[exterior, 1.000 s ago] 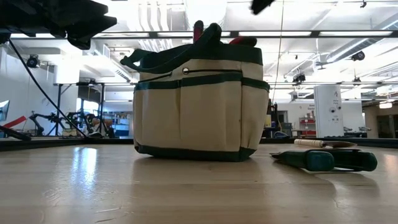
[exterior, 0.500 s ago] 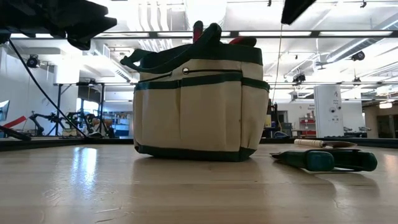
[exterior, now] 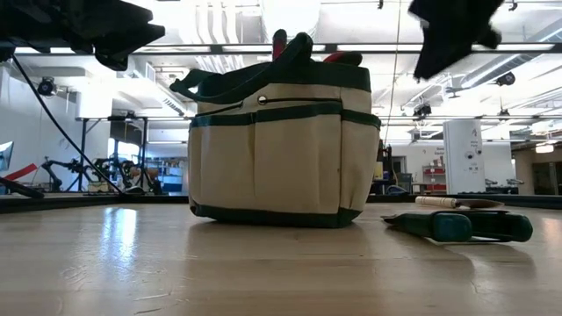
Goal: Pick & Place Garden tools in Gardening bag
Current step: Put the brown trowel into the white gardening bag
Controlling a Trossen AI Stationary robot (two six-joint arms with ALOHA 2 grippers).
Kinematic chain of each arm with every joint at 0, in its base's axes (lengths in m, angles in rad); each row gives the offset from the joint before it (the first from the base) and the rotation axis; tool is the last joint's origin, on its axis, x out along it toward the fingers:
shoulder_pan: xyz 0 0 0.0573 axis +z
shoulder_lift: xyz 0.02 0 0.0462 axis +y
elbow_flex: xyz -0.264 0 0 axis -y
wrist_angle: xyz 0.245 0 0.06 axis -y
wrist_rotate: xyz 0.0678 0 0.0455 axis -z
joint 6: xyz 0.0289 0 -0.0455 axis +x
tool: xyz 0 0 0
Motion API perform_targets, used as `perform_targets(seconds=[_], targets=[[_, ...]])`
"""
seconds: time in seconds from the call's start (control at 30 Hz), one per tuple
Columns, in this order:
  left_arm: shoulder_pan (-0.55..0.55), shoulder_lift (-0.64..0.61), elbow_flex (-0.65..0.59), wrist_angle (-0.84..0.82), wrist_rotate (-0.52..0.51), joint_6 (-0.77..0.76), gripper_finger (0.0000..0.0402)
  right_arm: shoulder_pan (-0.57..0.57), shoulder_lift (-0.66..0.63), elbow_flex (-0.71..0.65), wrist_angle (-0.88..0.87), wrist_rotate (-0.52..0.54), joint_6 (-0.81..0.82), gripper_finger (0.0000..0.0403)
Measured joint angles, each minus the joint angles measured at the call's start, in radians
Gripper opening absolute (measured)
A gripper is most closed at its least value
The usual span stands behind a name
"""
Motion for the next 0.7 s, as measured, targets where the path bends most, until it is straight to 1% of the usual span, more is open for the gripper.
perform_targets(seconds=[0.13, 0.3, 0.4, 0.47, 0.53, 0.7], targets=[[0.000, 0.000, 0.000, -0.011, 0.000, 0.000, 0.0193, -0.096, -0.089, -0.146, 0.134, -0.090, -0.066, 0.0121], [0.000, 0.000, 0.000, -0.016, 0.000, 0.000, 0.0193, -0.209, -0.165, -0.265, 0.200, -0.154, -0.090, 0.0127], [0.000, 0.000, 0.000, -0.016, 0.000, 0.000, 0.0193, -0.290, -0.182, -0.295, 0.234, -0.250, -0.134, 0.0130], [0.000, 0.000, 0.000, -0.016, 0.000, 0.000, 0.0193, -0.343, -0.179, -0.308, 0.254, -0.291, -0.188, 0.0130], [0.000, 0.000, 0.000, -0.016, 0.000, 0.000, 0.0193, -0.400, -0.172, -0.312, 0.283, -0.323, -0.243, 0.0128], [0.000, 0.000, 0.000, -0.020, 0.000, 0.000, 0.0193, -0.563, -0.128, -0.317, 0.369, -0.465, -0.389, 0.0121]])
